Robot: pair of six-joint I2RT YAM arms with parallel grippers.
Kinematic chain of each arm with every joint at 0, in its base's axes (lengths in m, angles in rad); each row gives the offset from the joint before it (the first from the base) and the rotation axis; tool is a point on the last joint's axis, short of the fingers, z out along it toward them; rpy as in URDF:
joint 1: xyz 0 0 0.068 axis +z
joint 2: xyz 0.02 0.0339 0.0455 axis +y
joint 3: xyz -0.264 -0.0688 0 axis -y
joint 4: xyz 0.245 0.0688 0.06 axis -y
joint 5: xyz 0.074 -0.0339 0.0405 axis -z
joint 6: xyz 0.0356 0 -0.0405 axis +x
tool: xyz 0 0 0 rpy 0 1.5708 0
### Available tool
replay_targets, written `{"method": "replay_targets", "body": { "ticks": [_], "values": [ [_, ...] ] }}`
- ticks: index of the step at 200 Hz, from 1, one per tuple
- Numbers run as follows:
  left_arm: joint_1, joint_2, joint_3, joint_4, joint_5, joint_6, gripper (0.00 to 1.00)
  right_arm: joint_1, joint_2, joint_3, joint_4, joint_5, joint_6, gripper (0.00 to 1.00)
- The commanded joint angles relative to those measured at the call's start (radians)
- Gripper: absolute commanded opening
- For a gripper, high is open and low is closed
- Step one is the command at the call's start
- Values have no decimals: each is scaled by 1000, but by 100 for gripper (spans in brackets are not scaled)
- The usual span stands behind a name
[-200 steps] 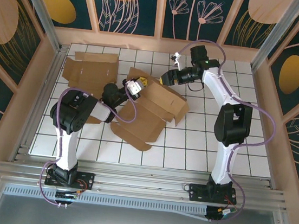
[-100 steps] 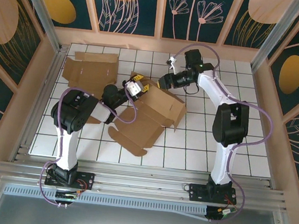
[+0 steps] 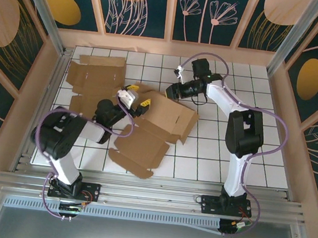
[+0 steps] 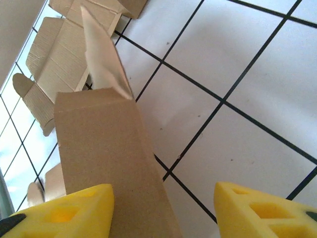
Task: Fold the paper box
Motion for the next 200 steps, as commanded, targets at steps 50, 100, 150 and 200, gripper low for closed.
{"method": "replay_targets", "body": {
  "ticks": [50, 100, 150, 200],
  "values": [
    [-3, -312, 184, -1328, -155, -625, 59, 16, -79, -68, 84, 92, 55, 67],
    [-3, -290, 148, -1561, -118, -605, 63, 14, -199, -246, 139, 215, -114, 96],
    [-2, -84, 170, -1447, -25, -564, 73, 3, -23, -150, 92, 280, -312, 99],
    [3, -20, 188, -1380, 17, -546, 73, -24, 182, 68, -123, 87, -396, 92]
  ]
}}
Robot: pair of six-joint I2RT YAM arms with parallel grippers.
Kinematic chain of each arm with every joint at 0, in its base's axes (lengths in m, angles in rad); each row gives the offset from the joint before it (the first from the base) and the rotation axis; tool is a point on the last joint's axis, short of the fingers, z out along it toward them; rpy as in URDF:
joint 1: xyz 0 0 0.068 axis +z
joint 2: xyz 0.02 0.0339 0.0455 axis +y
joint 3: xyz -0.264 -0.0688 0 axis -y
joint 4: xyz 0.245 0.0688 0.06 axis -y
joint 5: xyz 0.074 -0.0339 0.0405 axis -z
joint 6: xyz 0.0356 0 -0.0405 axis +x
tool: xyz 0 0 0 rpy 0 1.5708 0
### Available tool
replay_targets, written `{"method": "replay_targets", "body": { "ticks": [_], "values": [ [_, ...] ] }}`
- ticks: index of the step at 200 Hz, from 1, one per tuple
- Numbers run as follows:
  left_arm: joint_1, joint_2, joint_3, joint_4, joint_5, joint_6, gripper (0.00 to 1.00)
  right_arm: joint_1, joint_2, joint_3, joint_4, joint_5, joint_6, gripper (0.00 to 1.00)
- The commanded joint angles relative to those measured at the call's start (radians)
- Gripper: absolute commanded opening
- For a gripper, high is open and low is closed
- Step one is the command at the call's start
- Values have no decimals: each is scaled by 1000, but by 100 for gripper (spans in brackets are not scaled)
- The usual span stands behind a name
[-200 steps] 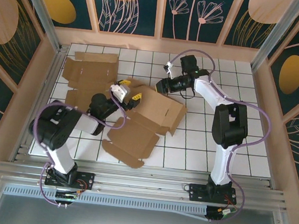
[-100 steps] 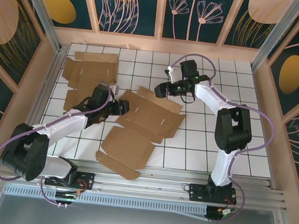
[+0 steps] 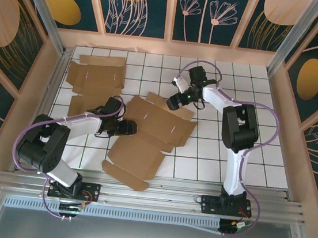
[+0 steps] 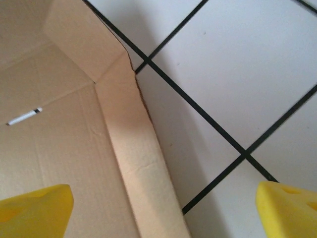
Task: Fold the paper box
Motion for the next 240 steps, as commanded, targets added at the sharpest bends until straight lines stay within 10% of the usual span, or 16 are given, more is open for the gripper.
{"method": "replay_targets", "body": {
  "ticks": [1, 94, 150, 240],
  "values": [
    [-3, 78, -9, 97, 83, 25, 73, -10, 56, 83, -147, -113, -74, 92],
    [18, 132, -38, 269, 241, 54, 58, 3, 76, 62, -133, -148, -56, 42],
    [23, 85, -68, 313, 290, 73, 24, 16, 32, 34, -42, -18, -17, 14],
    [22, 24, -64, 558, 426, 78, 5, 79, -200, -88, 124, 180, -8, 4]
  ]
}}
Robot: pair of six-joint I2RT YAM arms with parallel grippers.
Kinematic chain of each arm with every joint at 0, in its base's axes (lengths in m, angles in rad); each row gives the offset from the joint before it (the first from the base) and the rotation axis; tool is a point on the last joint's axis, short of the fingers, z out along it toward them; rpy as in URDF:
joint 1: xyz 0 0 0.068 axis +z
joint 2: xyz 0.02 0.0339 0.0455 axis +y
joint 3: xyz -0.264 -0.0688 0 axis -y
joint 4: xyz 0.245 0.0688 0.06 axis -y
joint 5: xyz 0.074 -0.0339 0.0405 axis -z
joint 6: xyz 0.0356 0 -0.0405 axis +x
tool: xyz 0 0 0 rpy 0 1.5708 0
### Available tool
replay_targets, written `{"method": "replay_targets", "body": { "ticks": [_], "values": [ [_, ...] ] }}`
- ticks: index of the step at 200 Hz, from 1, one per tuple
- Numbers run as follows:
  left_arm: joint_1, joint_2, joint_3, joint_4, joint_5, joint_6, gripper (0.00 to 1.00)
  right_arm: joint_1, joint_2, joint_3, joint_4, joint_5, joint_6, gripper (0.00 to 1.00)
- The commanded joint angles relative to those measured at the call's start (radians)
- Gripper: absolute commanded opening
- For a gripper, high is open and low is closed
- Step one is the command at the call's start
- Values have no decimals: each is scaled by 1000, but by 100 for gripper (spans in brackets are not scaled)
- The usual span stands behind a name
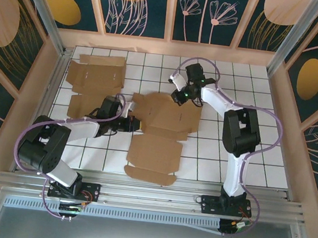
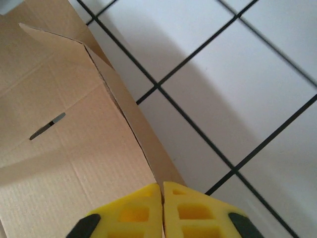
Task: Fold the paper box
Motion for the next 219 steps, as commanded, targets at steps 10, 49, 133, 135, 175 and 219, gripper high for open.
{"method": "replay_targets", "body": {
  "ticks": [10, 49, 133, 135, 175, 219],
  "values": [
    [-1, 54, 42, 130, 61, 16, 5, 35, -107, -62, 83, 113, 3, 3],
    [-1, 112, 52, 236, 26, 21, 5, 125, -245, -201, 263, 358, -92, 2],
    [-13, 286, 233, 447, -118, 43, 7, 286, -372, -523, 887, 806, -575, 1],
    [-14, 291, 235, 454, -120, 45, 7, 287, -370, -528, 898, 813, -583, 1],
    [-42, 413, 302, 537, -105, 27, 19, 318, -346, -675, 1222, 917, -722, 1],
    [-49, 414, 292, 518, -153, 35, 36, 330, -296, -745, 1468, 960, -916, 1]
  ]
}}
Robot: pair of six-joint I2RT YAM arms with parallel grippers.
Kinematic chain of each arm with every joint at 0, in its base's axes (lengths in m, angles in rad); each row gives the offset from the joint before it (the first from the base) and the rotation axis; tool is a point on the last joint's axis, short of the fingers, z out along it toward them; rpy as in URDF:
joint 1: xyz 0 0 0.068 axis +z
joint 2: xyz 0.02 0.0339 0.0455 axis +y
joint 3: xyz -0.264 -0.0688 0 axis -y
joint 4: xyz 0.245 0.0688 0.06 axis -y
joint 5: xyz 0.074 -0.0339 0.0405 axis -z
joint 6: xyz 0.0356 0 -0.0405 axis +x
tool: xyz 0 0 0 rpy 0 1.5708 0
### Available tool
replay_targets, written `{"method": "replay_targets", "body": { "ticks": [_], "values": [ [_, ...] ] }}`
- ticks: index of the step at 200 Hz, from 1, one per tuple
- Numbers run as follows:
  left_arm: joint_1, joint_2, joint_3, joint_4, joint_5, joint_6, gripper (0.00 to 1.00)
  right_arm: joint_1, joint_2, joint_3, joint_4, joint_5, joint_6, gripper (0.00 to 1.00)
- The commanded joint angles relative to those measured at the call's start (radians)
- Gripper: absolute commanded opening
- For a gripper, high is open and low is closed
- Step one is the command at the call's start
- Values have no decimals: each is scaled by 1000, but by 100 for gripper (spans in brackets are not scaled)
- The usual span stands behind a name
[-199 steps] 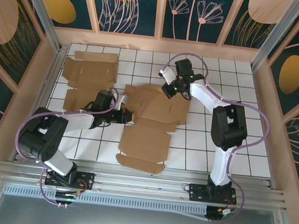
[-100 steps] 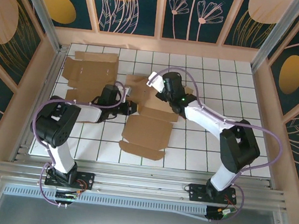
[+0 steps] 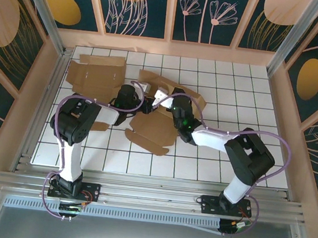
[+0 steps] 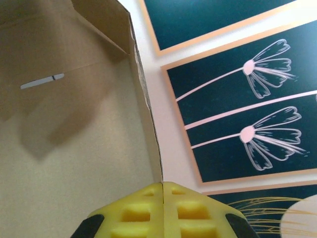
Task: Fold the paper box
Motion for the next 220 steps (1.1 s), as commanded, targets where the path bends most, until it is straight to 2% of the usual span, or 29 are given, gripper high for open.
{"method": "replay_targets", "body": {
  "ticks": [1, 14, 35, 48, 73, 98, 108, 125, 147, 172, 191, 220],
  "values": [
    [-1, -13, 2, 25, -37, 25, 37, 5, 25, -25, 256, 56, -149, 1],
    [-2, -51, -4, -40, -92, 82, 46, 3, 30, -35, 296, 51, -199, 1],
    [0, -151, -49, -112, -243, 173, 64, -9, 40, -46, 333, 44, -263, 1],
    [3, -229, -76, -164, -315, 237, 66, -16, 42, -52, 339, 40, -280, 1],
    [48, -362, -107, -235, -336, 335, 67, -20, 38, -60, 329, 24, -282, 1],
    [152, -362, -22, -344, -209, 483, 67, -20, 32, -71, 311, 12, -276, 1],
    [179, -323, 45, -411, -176, 569, 68, -21, 31, -72, 300, 9, -270, 1],
    [229, -218, 173, -510, -26, 729, 71, -22, 31, -74, 285, 2, -263, 1],
    [278, -87, 322, -536, 103, 777, 74, -23, 30, -77, 269, -16, -261, 1],
    [284, 48, 536, -671, 270, 861, 78, -29, 20, -80, 234, -40, -246, 1],
    [285, 143, 668, -749, 344, 899, 78, -33, 25, -79, 227, -42, -244, 1],
    [284, 257, 794, -850, 516, 958, 77, -34, 33, -77, 224, -47, -237, 1]
  ]
}}
